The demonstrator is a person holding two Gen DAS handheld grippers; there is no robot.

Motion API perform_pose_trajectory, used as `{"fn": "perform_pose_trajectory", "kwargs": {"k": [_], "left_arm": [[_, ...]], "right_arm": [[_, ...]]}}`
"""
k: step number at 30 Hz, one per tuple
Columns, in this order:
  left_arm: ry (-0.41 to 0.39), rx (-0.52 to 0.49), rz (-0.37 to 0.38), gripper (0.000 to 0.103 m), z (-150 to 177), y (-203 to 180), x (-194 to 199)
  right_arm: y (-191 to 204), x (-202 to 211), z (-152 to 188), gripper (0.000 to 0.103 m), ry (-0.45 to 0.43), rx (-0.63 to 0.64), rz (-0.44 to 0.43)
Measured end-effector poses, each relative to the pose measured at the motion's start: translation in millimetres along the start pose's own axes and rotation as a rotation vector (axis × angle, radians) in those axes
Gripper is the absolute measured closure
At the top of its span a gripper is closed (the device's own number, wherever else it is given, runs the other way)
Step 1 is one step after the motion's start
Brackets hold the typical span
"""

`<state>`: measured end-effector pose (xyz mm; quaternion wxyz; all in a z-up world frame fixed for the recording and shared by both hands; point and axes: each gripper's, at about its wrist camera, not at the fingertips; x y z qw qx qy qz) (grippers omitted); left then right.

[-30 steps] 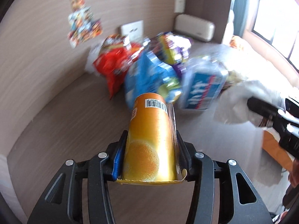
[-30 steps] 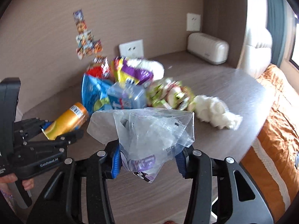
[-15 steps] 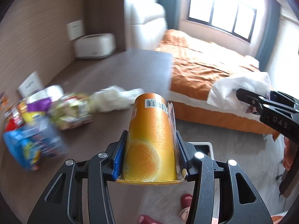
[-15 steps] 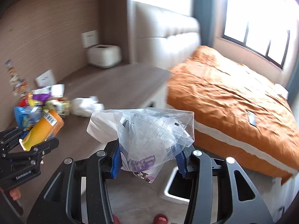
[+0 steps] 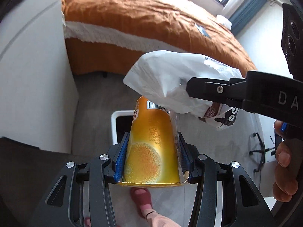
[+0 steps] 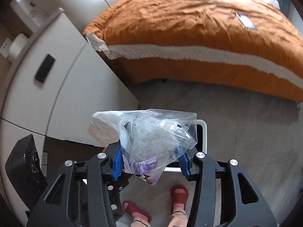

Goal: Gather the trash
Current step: 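Carry the yellow can and clear bag with both grippers over the white bin, then open both grippers to drop the can and bag into the bin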

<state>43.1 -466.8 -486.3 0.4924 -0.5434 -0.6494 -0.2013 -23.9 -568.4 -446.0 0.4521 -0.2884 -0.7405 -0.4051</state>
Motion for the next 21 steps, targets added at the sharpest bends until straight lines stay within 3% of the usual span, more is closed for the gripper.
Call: {"fn": "perform_pose_trajectory", "kwargs": {"k": [3,4,5,6,7,10,13,16,21], "left_arm": [[0.056,-0.028,-0.015,0.055,11.5,7.0,-62.2],[0.069,-0.031,-0.016,0.05,12.8,12.7,-80.3],[0.091,-0.031,-0.015,0.038,16.4,16.1,-100.4],[0.11,-0.036,-0.016,0.003,20.9,16.1,-109.5],[0.112,-0.043,-0.022,0.005,22.8,17.3,-119.3],[0.147,-0.047,-0.016,0.005,28.7,19.1,-136.9],[0.152,-0.042,-0.027,0.005,26.0,21.5,-137.3],[0.138,-0.013,-0.042,0.005,18.3,21.7,-116.1],[0.062,0.024,-0.092,0.005,-5.6,12.0,-42.8]], "right_arm": [[-33.3,-64.9,-1.7,0.054,0.059,-0.032,0.011],[-42.1,-86.0,-0.4,0.047,0.08,-0.026,0.028],[-47.8,-100.2,-0.9,0.038,0.108,-0.029,0.029],[-56.5,-113.9,0.1,0.014,0.122,-0.05,0.029],[-64.2,-121.4,-1.0,0.005,0.111,-0.074,0.033],[-74.4,-138.7,-0.4,0.005,0.144,-0.076,0.063],[-74.6,-129.7,-1.2,0.005,0.131,-0.079,0.063],[-67.3,-107.3,-5.8,0.005,0.089,-0.055,0.066],[-43.2,-42.6,-14.0,0.005,-0.01,0.02,0.027]]}}
Point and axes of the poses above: each gripper's, at about its wrist camera, not at the fingertips, and x roughly against the way its jaws point, y to its left, z to its underside, and after that the axes turned 9 degrees about -x, right-handed
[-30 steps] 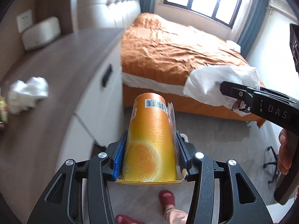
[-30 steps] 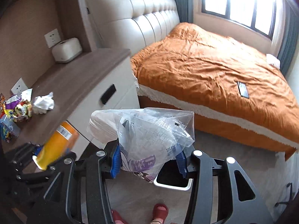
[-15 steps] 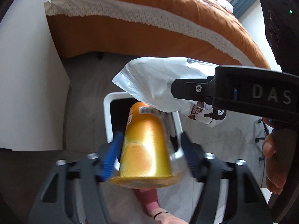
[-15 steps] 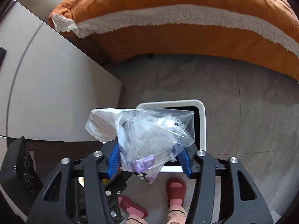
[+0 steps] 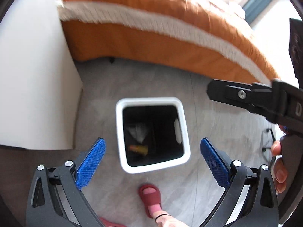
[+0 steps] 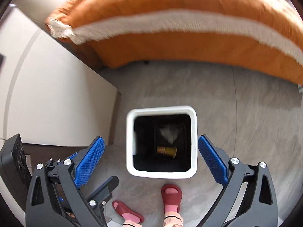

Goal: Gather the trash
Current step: 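Open both grippers to drop the can and bag into the bin, then grasp the clear plastic box with the left gripper while the right grasps the white tissue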

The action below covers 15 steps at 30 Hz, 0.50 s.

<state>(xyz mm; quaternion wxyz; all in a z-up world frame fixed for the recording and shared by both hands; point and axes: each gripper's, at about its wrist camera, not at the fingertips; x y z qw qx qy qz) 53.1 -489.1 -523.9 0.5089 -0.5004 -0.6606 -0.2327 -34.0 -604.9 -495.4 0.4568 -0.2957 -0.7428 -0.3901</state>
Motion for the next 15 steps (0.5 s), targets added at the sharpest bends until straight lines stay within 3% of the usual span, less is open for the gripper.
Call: {"fn": "perform_pose_trajectory", "kwargs": {"k": [9,15], "left_arm": [[-0.216,0.059,-0.164,0.005,-33.3,-12.3,182.9],[-0.368,0.17,-0.311,0.005,-25.9,-8.8,301.6]], "right_arm": [[89.2,169.0,-1.5,0.005,-0.227,0.242,-0.143],[157.8,253.2,11.2,0.005,-0.357,0.459,-0.291]]}}
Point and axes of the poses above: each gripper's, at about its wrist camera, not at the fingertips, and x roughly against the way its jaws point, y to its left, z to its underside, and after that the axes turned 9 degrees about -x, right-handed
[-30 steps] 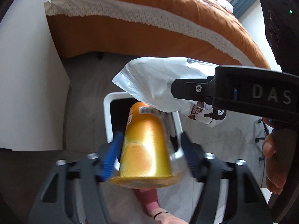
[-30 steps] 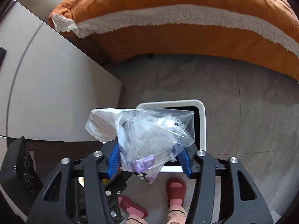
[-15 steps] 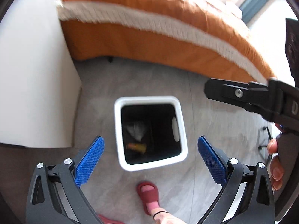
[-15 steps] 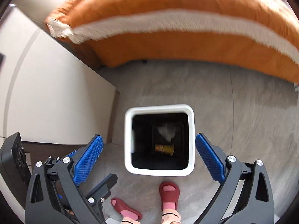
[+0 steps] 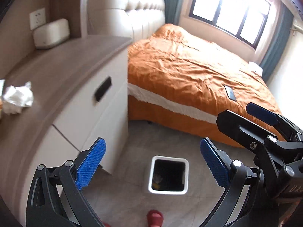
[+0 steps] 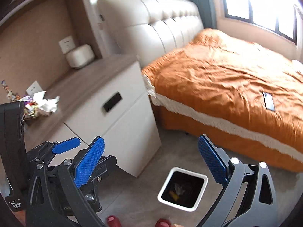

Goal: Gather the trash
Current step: 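Grasp the clear plastic box with the left gripper while the right grasps the white tissue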

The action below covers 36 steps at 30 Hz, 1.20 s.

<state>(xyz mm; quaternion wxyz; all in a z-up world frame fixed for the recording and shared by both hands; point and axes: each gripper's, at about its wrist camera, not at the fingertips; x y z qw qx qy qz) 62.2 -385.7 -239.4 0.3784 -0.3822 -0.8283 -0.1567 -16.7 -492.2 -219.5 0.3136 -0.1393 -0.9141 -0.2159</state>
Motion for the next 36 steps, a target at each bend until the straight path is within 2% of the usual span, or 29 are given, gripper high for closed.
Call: {"fn": "perform_pose_trajectory", "kwargs": {"k": [6,11,14,17,20,26,31,36], "left_arm": [[-0.094,0.09,-0.212,0.005,-3.6,50.1,82.6],[-0.156,0.151,-0.368,0.005,1.2,102.1,136.0],[-0.177,0.173,-0.477,0.005,8.2,141.2,155.6],[-0.183,0.183,-0.549,0.005,18.3,169.3,161.2],[-0.157,0.184,-0.61,0.005,27.9,202.0,158.1],[-0.118,0.201,-0.631,0.005,41.2,248.1,135.8],[-0.07,0.193,-0.602,0.005,52.5,271.8,112.5],[-0.058,0.221,-0.533,0.005,55.2,291.2,100.2]], "right_arm": [[89.0,19.5,-31.9,0.005,-0.058,0.186,-0.204],[159.8,27.9,-37.6,0.005,-0.08,0.307,-0.336],[195.8,21.7,-35.9,0.005,-0.083,0.357,-0.344],[220.4,8.6,-30.5,0.005,-0.058,0.387,-0.353],[240.1,-10.5,-25.8,0.005,-0.037,0.412,-0.333],[263.7,-67.0,-21.4,0.005,0.032,0.401,-0.269],[272.2,-107.9,-12.9,0.005,0.09,0.405,-0.217],[277.1,-139.8,-5.6,0.005,0.13,0.41,-0.176]]}}
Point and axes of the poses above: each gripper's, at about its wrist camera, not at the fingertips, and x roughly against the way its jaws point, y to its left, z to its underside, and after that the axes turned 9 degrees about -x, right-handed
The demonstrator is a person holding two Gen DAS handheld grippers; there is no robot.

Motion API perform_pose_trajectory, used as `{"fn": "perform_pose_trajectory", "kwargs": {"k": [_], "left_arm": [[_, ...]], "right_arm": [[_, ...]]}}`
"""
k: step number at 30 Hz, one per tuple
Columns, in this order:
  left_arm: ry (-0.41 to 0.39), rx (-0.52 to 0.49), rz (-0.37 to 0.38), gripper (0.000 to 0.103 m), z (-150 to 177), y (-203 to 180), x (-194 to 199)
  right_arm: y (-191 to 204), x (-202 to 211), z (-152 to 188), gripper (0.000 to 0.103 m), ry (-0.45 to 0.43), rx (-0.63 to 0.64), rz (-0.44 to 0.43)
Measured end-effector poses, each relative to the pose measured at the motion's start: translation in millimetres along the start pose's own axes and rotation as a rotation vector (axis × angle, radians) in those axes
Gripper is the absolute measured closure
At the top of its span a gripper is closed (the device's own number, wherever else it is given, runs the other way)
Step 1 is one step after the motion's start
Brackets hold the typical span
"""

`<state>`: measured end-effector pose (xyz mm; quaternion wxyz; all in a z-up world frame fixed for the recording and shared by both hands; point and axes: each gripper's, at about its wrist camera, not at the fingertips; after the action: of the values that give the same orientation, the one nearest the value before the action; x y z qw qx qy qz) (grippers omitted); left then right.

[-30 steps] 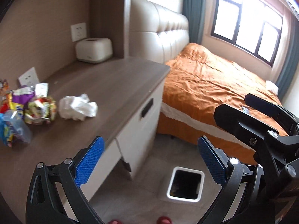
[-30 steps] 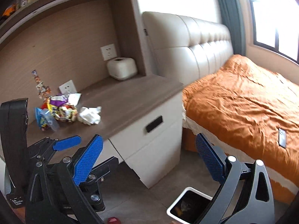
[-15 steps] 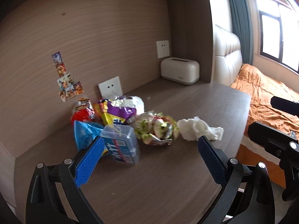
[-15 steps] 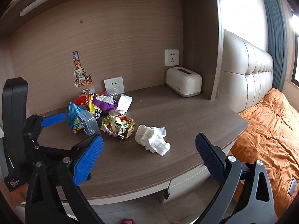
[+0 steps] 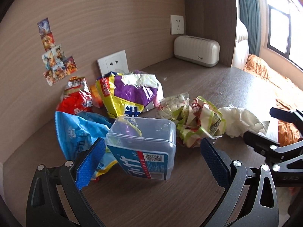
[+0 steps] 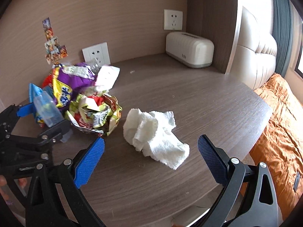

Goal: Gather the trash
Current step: 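Grasp the clear plastic box with the left gripper while the right grasps the white tissue, then carry the plastic box and tissue with both grippers over the white bin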

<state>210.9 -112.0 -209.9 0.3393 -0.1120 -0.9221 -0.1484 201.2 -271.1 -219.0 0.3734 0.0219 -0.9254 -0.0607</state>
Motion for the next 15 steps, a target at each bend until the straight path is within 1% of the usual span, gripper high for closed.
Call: {"fn": "perform_pose_trajectory", "kwargs": {"k": [1,3,5,6,7,8,9,10,12,15], "left_arm": [[0.002,0.005,0.005,0.005,0.3,1.3,-2.1],[-0.001,0.014,0.037,0.005,0.6,4.0,-6.2],[-0.005,0.004,0.057,0.008,0.2,3.3,-8.8],[0.0,-0.005,0.065,0.023,0.8,2.5,-9.9],[0.012,-0.013,0.069,0.038,0.6,1.2,-12.8],[0.022,-0.015,0.078,0.045,0.4,0.6,-15.1],[0.023,-0.013,0.089,0.045,0.7,-0.1,-15.8],[0.023,-0.014,0.093,0.045,0.9,-1.1,-15.9],[0.027,-0.021,0.087,0.045,0.1,-3.6,-15.8],[0.023,-0.018,0.085,0.045,-1.1,-5.5,-10.1]], "right_arm": [[-0.3,-5.9,-0.6,0.005,0.004,-0.001,0.003],[-1.1,-14.9,-2.6,0.005,0.003,0.002,0.022],[-2.2,-23.6,-3.8,0.006,0.014,0.001,0.012],[-2.7,-26.1,-4.1,0.018,0.007,-0.006,0.006],[-3.3,-29.9,-4.3,0.04,0.019,-0.007,0.006],[-3.1,-34.1,-4.3,0.049,0.043,0.0,-0.004],[-2.5,-36.1,-3.9,0.06,0.058,0.003,-0.018],[-1.4,-35.0,-3.5,0.065,0.058,0.007,-0.023],[2.0,-32.8,-4.4,0.071,0.059,0.016,-0.025],[0.2,-24.0,-6.3,0.077,0.063,0.0,-0.043]]}}
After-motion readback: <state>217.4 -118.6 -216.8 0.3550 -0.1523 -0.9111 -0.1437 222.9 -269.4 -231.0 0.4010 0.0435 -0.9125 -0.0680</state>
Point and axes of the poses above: each gripper's, at about its wrist camera, not at the fingertips, and x roughly against the way its jaws point, y to its left, z to its underside, and after that the axes turned 9 degrees about -x, right-handed
